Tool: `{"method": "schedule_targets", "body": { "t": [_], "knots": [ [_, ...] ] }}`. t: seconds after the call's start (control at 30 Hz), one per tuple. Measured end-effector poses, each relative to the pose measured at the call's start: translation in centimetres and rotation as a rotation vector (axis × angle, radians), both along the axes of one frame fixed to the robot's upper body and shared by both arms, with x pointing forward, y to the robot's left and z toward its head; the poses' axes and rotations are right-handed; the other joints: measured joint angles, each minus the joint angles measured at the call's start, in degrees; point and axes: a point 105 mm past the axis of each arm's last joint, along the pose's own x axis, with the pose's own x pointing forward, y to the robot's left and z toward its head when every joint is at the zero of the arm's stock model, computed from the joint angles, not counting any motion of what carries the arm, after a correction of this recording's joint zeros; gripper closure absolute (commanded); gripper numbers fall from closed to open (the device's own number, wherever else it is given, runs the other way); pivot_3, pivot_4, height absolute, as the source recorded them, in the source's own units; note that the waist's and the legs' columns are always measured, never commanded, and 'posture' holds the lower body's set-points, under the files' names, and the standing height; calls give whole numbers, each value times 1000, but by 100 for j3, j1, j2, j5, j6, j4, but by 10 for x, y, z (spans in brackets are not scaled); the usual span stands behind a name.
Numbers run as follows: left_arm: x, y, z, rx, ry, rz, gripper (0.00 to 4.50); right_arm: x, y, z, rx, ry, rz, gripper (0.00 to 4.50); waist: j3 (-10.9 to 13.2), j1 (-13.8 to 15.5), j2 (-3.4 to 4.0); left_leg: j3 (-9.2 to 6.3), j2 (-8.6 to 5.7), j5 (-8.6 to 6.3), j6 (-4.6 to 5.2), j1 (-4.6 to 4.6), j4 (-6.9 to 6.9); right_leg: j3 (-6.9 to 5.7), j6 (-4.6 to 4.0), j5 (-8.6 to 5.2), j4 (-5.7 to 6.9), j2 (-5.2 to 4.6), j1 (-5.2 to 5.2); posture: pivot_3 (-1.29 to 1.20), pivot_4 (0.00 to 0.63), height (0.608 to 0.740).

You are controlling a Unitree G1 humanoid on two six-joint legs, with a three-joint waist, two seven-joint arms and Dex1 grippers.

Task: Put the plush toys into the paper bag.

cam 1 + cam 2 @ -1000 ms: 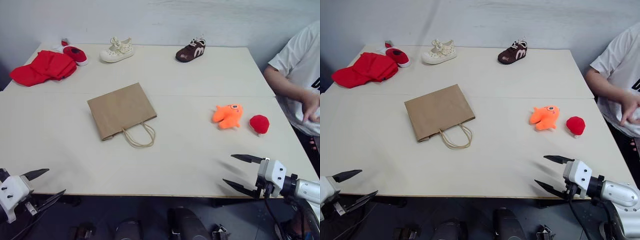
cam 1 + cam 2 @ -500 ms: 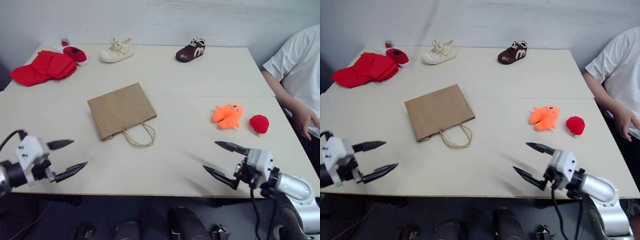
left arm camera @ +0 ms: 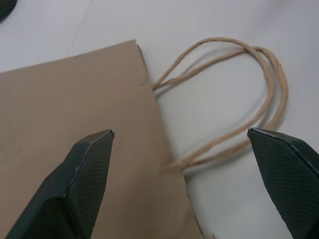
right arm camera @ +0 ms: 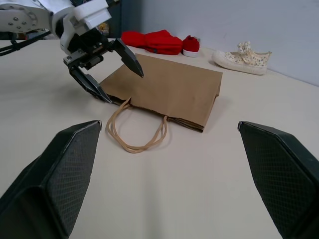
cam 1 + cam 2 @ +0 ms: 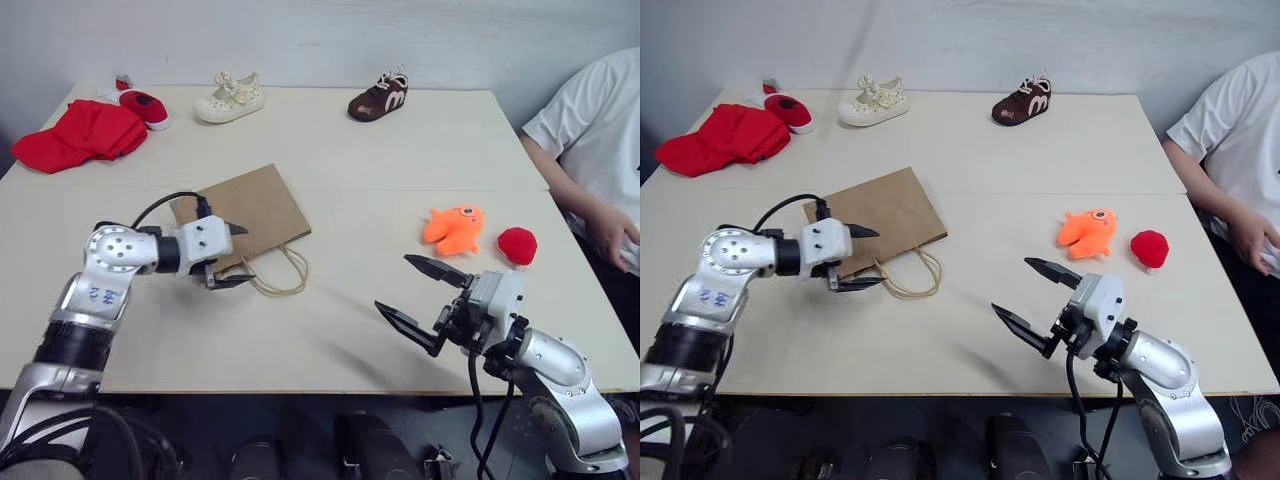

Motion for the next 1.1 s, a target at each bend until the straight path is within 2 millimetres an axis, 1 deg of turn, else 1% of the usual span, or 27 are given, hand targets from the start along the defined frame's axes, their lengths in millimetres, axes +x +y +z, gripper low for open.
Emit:
{"method": "schedule_targets", "body": {
  "t": [0.1, 0.2, 0.27, 0.33, 0.53, 0.7, 0.83, 0.93, 1.1],
  "knots": [
    [5, 0, -2, 59, -5, -40, 0, -1, -3, -5, -8, 15, -26, 12, 0, -6, 0, 3, 1, 0, 0, 4, 1, 5, 1, -1, 5, 1, 0, 0, 150, 740],
    [2, 2, -10, 75, 25, -74, 0, -1, -8, -6, -9, 14, -50, 12, 0, 3, 0, 3, 2, 0, 0, 4, 4, 4, 2, -1, 7, 0, 0, 0, 150, 740],
    [1, 0, -14, 80, 32, -96, 0, -2, -10, -8, -10, 16, -63, 12, 0, 7, 0, 2, 1, 0, 0, 4, 6, 4, 2, -1, 7, -2, 2, 0, 150, 740],
    [4, -3, -18, 90, 25, -105, 0, -3, -10, -9, -9, 18, -70, 12, 0, 26, -1, -1, 0, 0, 1, 2, 13, 2, 5, 0, 9, -4, 3, 0, 150, 740],
    [17, -11, -15, 109, -26, -100, 0, -3, -10, -8, -2, 6, -76, 12, 1, 23, -1, -2, -2, -1, 4, 2, 14, 2, 7, 0, 11, -4, 4, 0, 150, 740],
    [17, -16, -19, 100, -16, -112, 0, -5, -12, -13, -4, 25, -82, 12, 1, 10, -1, -1, 0, -1, 3, 2, 13, 2, 8, 0, 11, -4, 3, 0, 150, 740],
    [21, -15, -20, 112, -21, -97, 0, -5, -11, -14, -7, 25, -84, 12, 1, 10, -1, -1, 0, -1, 3, 3, 14, 2, 8, 0, 13, -3, 4, 0, 150, 740],
    [24, -19, -19, 114, -55, -105, 584, -5, -11, -13, -7, 20, -84, 0, 1, 14, -1, -1, -1, -1, 3, 3, 14, 3, 8, 0, 12, -5, 4, 0, 150, 740],
    [21, -28, -21, 71, -46, -146, 2121, -3, -10, -12, -21, 7, -88, 0, 1, 15, -2, -1, -1, -1, 3, 2, 15, 1, 8, 0, 13, -5, 3, 0, 150, 740]
  ]
}}
